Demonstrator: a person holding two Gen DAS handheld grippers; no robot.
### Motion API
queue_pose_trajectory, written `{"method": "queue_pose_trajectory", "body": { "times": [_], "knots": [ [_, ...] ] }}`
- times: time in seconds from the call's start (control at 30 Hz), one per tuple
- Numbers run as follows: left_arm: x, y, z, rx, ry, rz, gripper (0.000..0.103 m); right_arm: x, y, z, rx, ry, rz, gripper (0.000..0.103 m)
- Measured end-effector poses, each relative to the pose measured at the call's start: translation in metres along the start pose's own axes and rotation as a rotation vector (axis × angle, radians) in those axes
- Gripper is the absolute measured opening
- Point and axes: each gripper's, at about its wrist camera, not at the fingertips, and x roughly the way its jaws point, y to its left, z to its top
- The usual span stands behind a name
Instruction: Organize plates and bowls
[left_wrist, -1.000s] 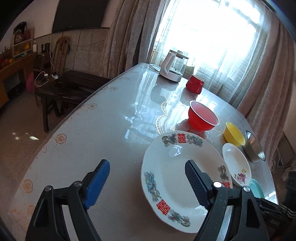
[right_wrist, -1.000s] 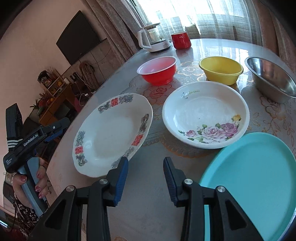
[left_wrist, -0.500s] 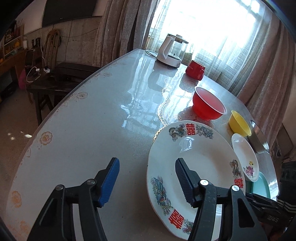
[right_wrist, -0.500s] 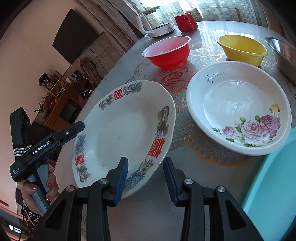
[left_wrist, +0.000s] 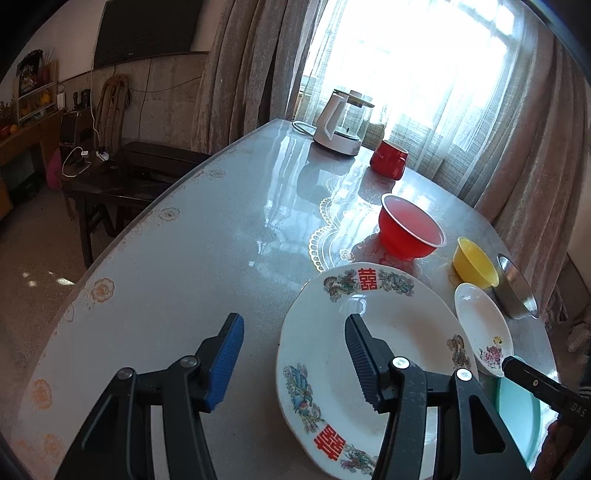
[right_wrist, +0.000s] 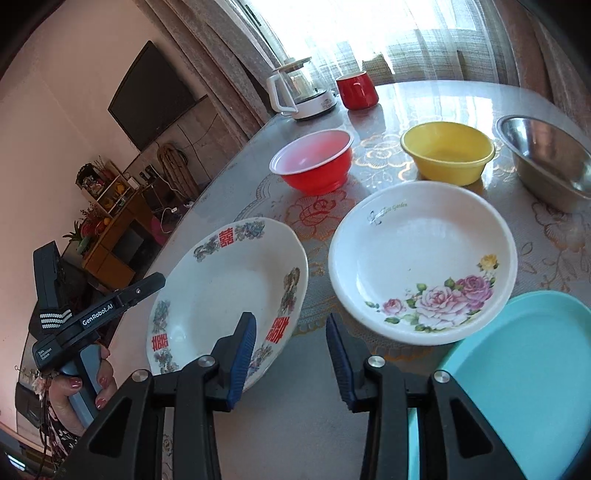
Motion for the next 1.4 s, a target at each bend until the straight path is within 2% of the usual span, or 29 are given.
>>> {"method": "queue_pose_trajectory", "body": {
  "times": [0.1,0.2,0.3,0.4,0.5,0.57,0.63,0.83,0.97,1.13,1.4],
  "knots": [
    [-0.011,-0.020,0.015,0.012,-0.023,-0.069,0.057,-0.025,-0.020,0.015,0.011,-0.086,-0.062,0.040],
    [-0.008,-0.055,0.029,0.066,0.001,-0.152,0.057,-0.036,-0.049,0.031,0.047,-0.108,-0.147,0.040],
    [0.006,-0.101,0.037,0.164,0.041,-0.197,0.057,-0.033,-0.080,0.043,0.099,-0.076,-0.193,0.040],
    [0.033,-0.142,0.039,0.234,0.128,-0.241,0.057,-0.025,-0.106,0.051,0.137,-0.033,-0.221,0.040],
    [0.061,-0.176,0.038,0.303,0.185,-0.219,0.055,-0.018,-0.127,0.054,0.167,-0.006,-0.210,0.040],
    [0.079,-0.192,0.038,0.335,0.216,-0.205,0.045,-0.014,-0.136,0.055,0.184,0.009,-0.195,0.040],
    [0.095,-0.204,0.038,0.369,0.255,-0.202,0.043,-0.010,-0.141,0.053,0.200,0.024,-0.174,0.039],
    [0.131,-0.222,0.032,0.433,0.341,-0.132,0.032,0.006,-0.148,0.052,0.233,0.070,-0.123,0.031],
    [0.145,-0.225,0.026,0.468,0.407,-0.143,0.025,0.012,-0.150,0.051,0.250,0.076,-0.111,0.027],
    [0.160,-0.220,0.019,0.435,0.476,-0.158,0.022,0.012,-0.149,0.052,0.247,0.084,-0.120,0.025],
    [0.158,-0.218,0.021,0.413,0.470,-0.149,0.022,0.021,-0.148,0.055,0.263,0.092,-0.108,0.014]
  ]
}}
